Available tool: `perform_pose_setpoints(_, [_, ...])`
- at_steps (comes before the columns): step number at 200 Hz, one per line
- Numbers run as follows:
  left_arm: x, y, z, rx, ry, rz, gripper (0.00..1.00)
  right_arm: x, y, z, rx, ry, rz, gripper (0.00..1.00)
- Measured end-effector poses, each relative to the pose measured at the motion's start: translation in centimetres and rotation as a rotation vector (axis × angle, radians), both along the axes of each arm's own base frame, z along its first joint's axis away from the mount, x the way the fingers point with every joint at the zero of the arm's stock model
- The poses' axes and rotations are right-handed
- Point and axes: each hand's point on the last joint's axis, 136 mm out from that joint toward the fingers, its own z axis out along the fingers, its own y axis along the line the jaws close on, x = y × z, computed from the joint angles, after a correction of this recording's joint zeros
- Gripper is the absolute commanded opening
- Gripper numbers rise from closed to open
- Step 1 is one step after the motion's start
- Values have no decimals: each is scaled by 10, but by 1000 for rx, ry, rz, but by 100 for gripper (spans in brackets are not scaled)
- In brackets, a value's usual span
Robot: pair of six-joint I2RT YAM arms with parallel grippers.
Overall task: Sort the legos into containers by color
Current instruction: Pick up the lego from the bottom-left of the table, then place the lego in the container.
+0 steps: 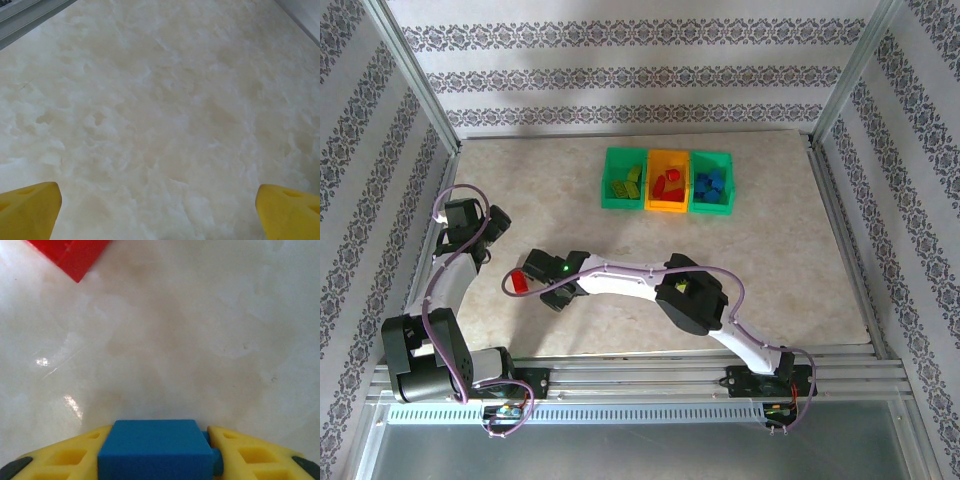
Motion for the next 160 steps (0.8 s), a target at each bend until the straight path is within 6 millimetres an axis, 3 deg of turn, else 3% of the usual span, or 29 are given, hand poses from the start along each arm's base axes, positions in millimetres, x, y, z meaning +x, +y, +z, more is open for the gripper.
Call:
perform_pose_setpoints(44, [0, 0, 0, -1, 1, -1, 100, 10, -13, 0, 3, 6, -46, 29])
perform_pose_setpoints(83, [0, -1, -1, -5, 0, -5, 100, 37, -60, 9, -21, -1, -146, 26])
perform_pose_setpoints(123, [0, -2, -1, -9, 1, -8, 100, 90, -122, 59, 43, -73, -327, 23])
perform_pose_setpoints(160, [0, -4, -1, -16, -1, -16, 100, 146, -194, 109, 124, -163, -538, 21])
